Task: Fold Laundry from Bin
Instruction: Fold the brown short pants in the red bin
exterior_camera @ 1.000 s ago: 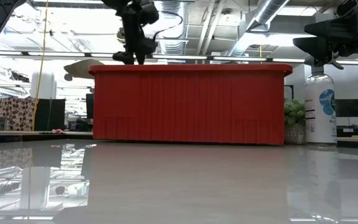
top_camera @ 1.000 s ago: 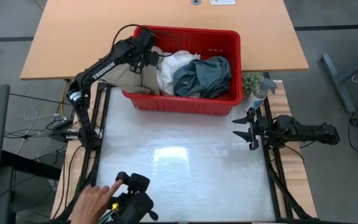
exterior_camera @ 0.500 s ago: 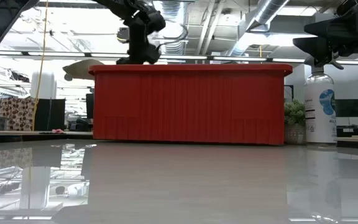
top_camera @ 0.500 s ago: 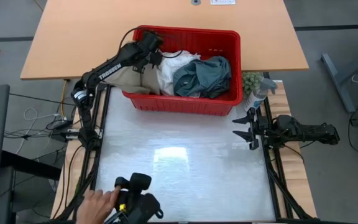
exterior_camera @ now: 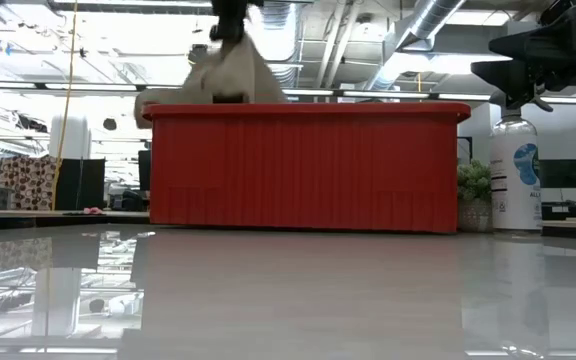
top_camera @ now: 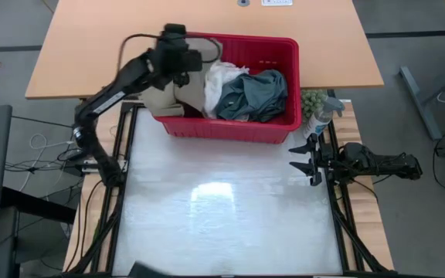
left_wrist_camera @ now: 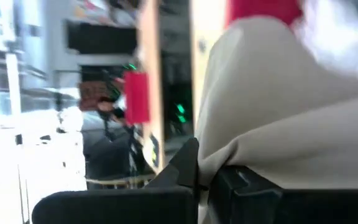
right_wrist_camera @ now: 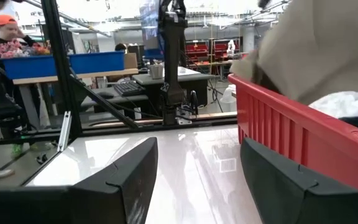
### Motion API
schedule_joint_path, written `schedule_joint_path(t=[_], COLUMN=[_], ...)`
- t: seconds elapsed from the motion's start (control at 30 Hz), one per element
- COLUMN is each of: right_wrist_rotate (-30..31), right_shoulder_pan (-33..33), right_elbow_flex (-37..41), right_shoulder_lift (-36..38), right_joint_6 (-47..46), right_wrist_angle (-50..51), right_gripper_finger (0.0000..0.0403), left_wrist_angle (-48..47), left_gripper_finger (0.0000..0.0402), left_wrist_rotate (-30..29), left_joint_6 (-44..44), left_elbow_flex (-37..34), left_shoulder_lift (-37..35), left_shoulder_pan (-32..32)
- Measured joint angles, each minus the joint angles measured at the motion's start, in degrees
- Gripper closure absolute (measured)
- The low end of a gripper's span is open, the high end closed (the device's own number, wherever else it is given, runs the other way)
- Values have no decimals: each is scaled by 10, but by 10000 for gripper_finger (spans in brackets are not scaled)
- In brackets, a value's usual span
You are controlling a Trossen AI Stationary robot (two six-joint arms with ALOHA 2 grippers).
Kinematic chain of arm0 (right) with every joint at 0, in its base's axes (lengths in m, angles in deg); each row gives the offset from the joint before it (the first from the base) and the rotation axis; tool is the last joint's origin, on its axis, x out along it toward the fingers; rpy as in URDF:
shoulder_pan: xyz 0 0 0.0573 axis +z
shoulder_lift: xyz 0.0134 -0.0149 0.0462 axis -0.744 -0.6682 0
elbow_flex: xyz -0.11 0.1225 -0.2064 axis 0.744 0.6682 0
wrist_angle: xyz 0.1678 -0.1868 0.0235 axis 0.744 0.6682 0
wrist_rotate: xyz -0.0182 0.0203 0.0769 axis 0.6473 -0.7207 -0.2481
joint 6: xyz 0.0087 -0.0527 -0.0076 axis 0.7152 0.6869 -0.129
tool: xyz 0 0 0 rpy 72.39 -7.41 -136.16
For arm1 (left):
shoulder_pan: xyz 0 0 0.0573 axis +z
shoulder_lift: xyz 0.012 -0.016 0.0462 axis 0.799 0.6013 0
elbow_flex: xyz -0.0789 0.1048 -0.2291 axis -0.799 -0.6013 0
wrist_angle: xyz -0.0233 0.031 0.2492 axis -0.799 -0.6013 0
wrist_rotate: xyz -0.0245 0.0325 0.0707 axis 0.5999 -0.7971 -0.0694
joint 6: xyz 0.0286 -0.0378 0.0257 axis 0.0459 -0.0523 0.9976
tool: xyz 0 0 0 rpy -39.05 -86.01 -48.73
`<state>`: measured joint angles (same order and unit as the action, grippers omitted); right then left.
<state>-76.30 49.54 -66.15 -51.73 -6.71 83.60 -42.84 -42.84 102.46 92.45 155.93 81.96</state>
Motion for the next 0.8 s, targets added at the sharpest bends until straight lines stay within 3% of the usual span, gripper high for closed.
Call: schedule_joint_path(t=[0.33,0.5,0.8], right_wrist_rotate=[1,1,1], right_shoulder_pan=[0,0,0], right_elbow_flex=[0,0,0], right_shoulder_lift=[0,0,0], right_joint_6=[-9,-11,-41], right_wrist_angle=[0,0,0], right_gripper_finger=[147,147,147], left_wrist_angle=[47,38,-120], left_gripper_finger=[401,401,401], left_wrist_rotate=[26,54,141], left_joint_6=[-107,-214,-454], left_elbow_flex=[58,60,60], left_shoulder_lift=[-91,-127,-141], left_shoulder_pan=[-166,-265,-407])
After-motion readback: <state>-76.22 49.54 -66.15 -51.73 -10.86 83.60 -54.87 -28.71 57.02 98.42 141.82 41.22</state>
